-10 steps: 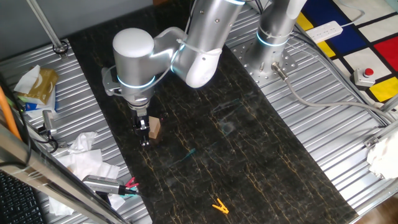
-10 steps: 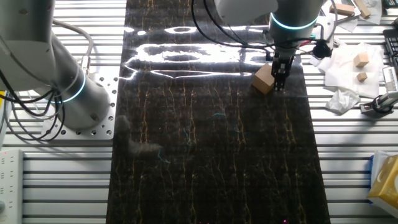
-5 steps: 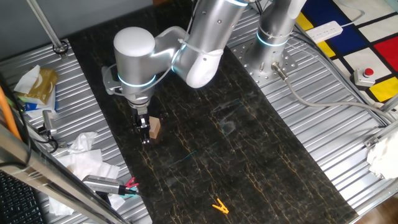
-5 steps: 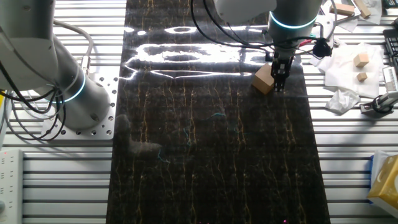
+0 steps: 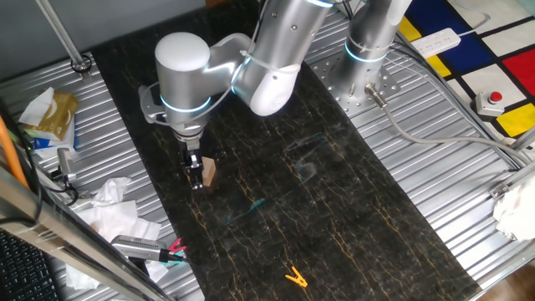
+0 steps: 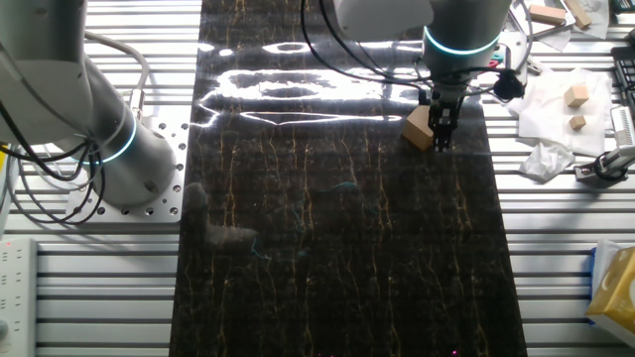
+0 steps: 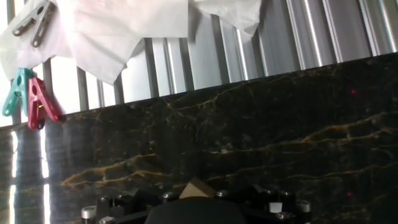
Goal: Use the gripper to push the small block from left to right
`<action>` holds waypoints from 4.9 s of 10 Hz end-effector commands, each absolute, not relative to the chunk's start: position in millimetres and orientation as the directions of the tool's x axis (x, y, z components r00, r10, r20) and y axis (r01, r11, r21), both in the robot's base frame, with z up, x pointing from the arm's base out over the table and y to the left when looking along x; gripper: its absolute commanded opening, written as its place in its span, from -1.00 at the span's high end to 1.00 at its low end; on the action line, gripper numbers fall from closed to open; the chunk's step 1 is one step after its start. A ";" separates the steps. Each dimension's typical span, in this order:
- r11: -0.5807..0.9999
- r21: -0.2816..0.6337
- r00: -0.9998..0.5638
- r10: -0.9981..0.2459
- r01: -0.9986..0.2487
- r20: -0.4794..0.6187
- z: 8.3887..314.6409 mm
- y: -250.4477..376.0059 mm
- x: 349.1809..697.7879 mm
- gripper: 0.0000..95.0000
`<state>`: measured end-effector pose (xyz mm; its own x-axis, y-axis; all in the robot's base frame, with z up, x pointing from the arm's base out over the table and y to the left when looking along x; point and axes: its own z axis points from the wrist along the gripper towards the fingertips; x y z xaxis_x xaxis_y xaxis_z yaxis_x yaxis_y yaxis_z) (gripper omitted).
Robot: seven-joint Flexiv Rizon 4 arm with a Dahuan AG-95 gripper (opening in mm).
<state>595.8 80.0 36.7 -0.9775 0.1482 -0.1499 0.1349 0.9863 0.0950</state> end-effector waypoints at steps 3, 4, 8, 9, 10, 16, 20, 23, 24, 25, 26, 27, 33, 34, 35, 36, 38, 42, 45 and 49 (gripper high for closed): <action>0.973 0.147 -0.971 0.198 0.178 -0.134 37.7 81.3 595.8 -1.00; 0.973 0.148 -0.971 0.199 0.179 -0.134 37.6 81.3 595.8 -1.00; 0.969 0.159 -0.969 0.211 0.189 -0.131 37.4 83.2 595.3 -1.00; 0.969 0.160 -0.969 0.211 0.190 -0.131 37.3 83.5 595.2 -1.00; 0.968 0.160 -0.968 0.215 0.193 -0.130 36.9 84.4 595.0 -1.00; 0.961 0.169 -0.962 0.241 0.218 -0.129 34.9 93.3 593.9 -1.00; 0.958 0.176 -0.959 0.252 0.228 -0.131 35.2 99.1 594.2 -1.00; 0.954 0.178 -0.954 0.267 0.242 -0.134 34.7 107.0 594.5 -1.00; 0.952 0.181 -0.953 0.273 0.247 -0.135 34.8 109.9 594.8 -1.00; 0.951 0.183 -0.951 0.276 0.250 -0.137 34.9 112.6 595.5 -1.00; 0.951 0.184 -0.951 0.277 0.250 -0.138 35.3 113.7 595.9 -1.00; 0.950 0.185 -0.951 0.277 0.250 -0.137 37.0 116.9 597.2 -1.00; 0.966 0.143 -0.960 0.236 0.215 -0.152 38.3 118.9 598.1 -1.00; 0.970 0.131 -0.962 0.226 0.207 -0.155 38.3 118.8 598.1 -1.00; 0.977 0.101 -0.966 0.201 0.186 -0.162 38.0 118.4 597.9 -1.00; 0.982 0.081 -0.969 0.183 0.172 -0.165 37.0 117.1 597.2 -1.00; 0.987 0.062 -0.973 0.159 0.151 -0.169 33.0 111.8 594.2 -1.00; 0.990 0.038 -0.976 0.138 0.133 -0.171 26.8 102.4 587.7 -1.00; 0.982 0.072 -0.970 0.184 0.174 -0.160 28.1 101.4 584.5 -1.00; 0.969 0.116 -0.961 0.234 0.219 -0.145 30.2 109.4 580.2 -1.00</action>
